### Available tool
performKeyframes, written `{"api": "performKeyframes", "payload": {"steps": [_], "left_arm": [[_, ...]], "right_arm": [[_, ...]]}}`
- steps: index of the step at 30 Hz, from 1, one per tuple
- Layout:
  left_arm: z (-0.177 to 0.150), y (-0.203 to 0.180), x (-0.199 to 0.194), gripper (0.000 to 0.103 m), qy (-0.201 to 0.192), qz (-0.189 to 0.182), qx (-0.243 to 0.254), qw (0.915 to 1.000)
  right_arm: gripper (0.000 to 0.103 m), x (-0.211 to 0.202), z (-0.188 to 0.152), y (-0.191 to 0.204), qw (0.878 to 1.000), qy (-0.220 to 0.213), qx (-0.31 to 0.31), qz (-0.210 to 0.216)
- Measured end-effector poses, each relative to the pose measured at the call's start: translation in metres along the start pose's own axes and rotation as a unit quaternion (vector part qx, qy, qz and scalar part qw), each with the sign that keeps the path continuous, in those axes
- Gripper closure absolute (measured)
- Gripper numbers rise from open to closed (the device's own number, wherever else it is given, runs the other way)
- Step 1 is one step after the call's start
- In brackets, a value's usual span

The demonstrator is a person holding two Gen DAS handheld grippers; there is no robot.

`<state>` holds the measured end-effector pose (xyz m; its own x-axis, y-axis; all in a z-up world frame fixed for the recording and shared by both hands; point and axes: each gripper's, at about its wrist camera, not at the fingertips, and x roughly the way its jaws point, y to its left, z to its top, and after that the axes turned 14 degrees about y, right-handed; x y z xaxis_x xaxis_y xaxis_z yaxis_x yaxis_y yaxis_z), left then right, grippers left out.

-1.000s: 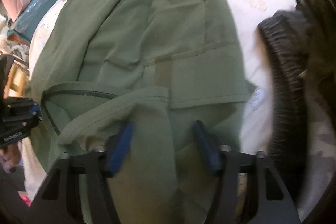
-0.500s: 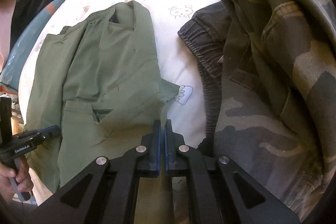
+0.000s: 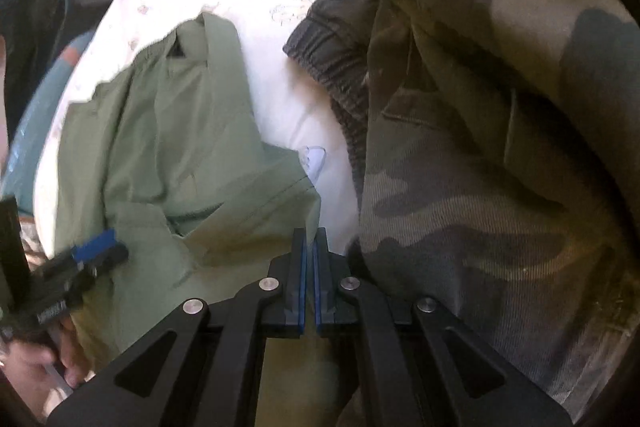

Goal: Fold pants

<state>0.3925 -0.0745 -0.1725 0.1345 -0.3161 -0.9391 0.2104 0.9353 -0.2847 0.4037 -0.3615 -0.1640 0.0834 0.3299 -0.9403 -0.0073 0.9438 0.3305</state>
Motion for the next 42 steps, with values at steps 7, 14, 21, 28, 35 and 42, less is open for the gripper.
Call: {"api": "performKeyframes", "payload": {"steps": [7,14,21,28,35,42], "left_arm": [[0.012,-0.008,0.013,0.102,0.004,0.01,0.01,0.9999],[-0.024,-0.011,-0.06,0.103,-0.06,-0.004,0.053,0.9968],[-0.001,0.017,-0.131,0.103,-0.148,-0.015,0.022,0.9886],[0.113,0.026,-0.134,0.103,-0.175,0.11,0.036,0.9777],[0.193,0.049,-0.071,0.101,-0.109,0.212,0.024,0.9708],[0.202,0.062,-0.002,0.087,-0.065,0.247,0.005,0.9669]], "right_arm": [[0.101,-0.01,-0.006,-0.001,0.999,-0.018,-0.015,0.036],[0.101,-0.069,-0.026,0.031,0.988,-0.087,-0.116,0.054],[0.101,-0.11,0.026,0.076,0.978,-0.131,-0.157,0.045],[0.101,-0.102,0.144,0.12,0.975,-0.162,-0.154,-0.007],[0.101,-0.025,0.222,0.147,0.978,-0.128,-0.137,-0.088],[0.083,0.031,0.236,0.145,0.972,-0.083,-0.138,-0.169]]}}
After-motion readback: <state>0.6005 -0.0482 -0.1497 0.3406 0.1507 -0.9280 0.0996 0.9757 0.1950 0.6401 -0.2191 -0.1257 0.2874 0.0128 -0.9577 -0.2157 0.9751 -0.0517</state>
